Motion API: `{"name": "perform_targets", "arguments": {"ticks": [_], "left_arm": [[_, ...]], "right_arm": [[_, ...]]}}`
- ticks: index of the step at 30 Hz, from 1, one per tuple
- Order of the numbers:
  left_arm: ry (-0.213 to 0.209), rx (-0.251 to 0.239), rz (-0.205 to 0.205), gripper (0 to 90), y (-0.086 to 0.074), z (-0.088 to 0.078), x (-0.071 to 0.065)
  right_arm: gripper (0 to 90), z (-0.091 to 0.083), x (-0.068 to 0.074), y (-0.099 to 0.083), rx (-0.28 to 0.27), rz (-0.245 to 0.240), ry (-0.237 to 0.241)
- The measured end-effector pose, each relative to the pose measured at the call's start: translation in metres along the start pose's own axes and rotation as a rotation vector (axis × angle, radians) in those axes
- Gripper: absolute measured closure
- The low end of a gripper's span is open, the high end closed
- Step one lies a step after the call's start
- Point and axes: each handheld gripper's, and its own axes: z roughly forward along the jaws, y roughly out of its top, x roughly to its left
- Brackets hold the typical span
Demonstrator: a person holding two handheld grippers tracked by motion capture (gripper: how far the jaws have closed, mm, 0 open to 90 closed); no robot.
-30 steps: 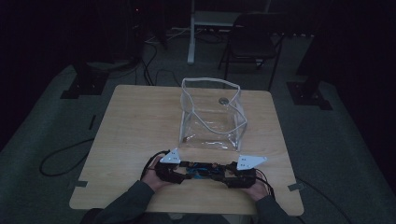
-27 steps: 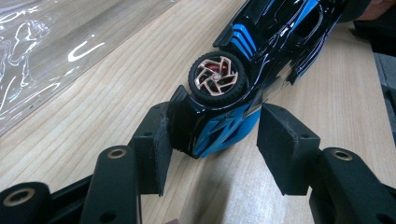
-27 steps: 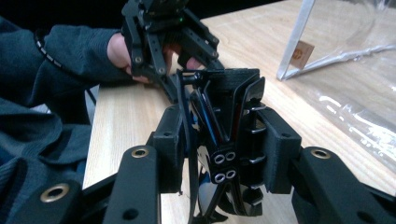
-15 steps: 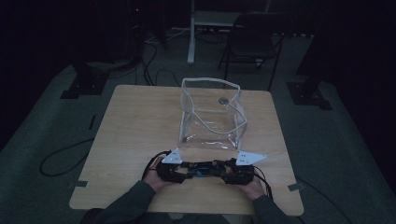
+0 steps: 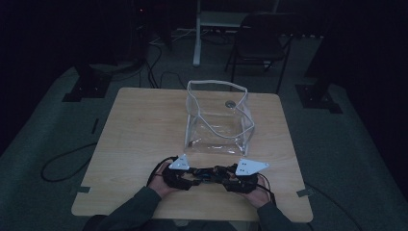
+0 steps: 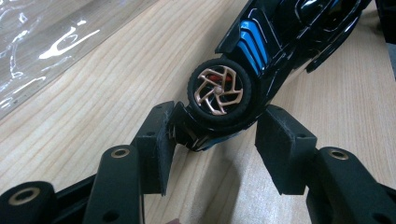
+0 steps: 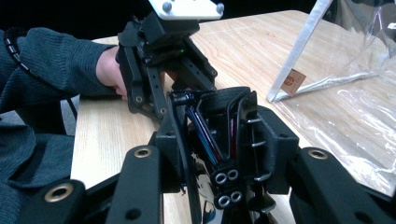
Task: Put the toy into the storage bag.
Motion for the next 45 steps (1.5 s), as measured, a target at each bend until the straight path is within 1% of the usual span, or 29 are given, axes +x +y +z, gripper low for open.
{"name": "perform_targets", "arguments": {"ticks": [2,4,6,10,12,20,30,34,36,39,43,45], "left_arm": [[-0.01,-0.01,-0.001,48.8,0.0,-0.001,0.001],[-0.007,-0.021,-0.007,49.9,0.001,-0.003,0.001],[-0.001,-0.036,-0.022,50.5,0.0,-0.005,0.003],[0.009,-0.049,-0.043,50.8,0.0,-0.01,0.008],[0.012,-0.051,-0.044,50.8,-0.001,-0.01,0.009],[0.024,-0.049,-0.054,49.8,-0.003,-0.012,0.012],[0.06,-0.05,-0.074,45.7,-0.005,-0.013,0.017],[0.085,-0.038,-0.066,44.5,-0.005,-0.013,0.019],[0.106,-0.021,-0.05,43.3,-0.005,-0.012,0.018],[0.117,-0.011,-0.041,42.3,-0.006,-0.009,0.017],[0.13,-0.004,-0.045,41.7,-0.007,-0.008,0.019],[0.134,-0.009,-0.054,41.5,-0.007,-0.008,0.019]], "right_arm": [[59.3,-0.001,-0.001,0.0,-0.01,0.013,0.001],[59.4,-0.003,-0.002,0.001,-0.016,0.026,0.002],[59.4,-0.006,-0.002,0.002,-0.019,0.03,-0.005],[59.4,-0.009,-0.004,0.002,-0.016,0.036,-0.023],[59.5,-0.01,-0.004,0.002,-0.015,0.037,-0.025],[59.5,-0.014,-0.006,0.003,-0.008,0.027,-0.048],[59.5,-0.02,-0.008,0.004,0.001,0.023,-0.059],[59.5,-0.02,-0.009,0.003,0.011,0.02,-0.069],[59.5,-0.02,-0.009,0.003,0.013,0.016,-0.072],[59.5,-0.021,-0.009,0.004,0.015,0.014,-0.074],[59.5,-0.022,-0.009,0.005,0.015,0.01,-0.079],[59.5,-0.024,-0.009,0.006,0.015,0.006,-0.082]]}}
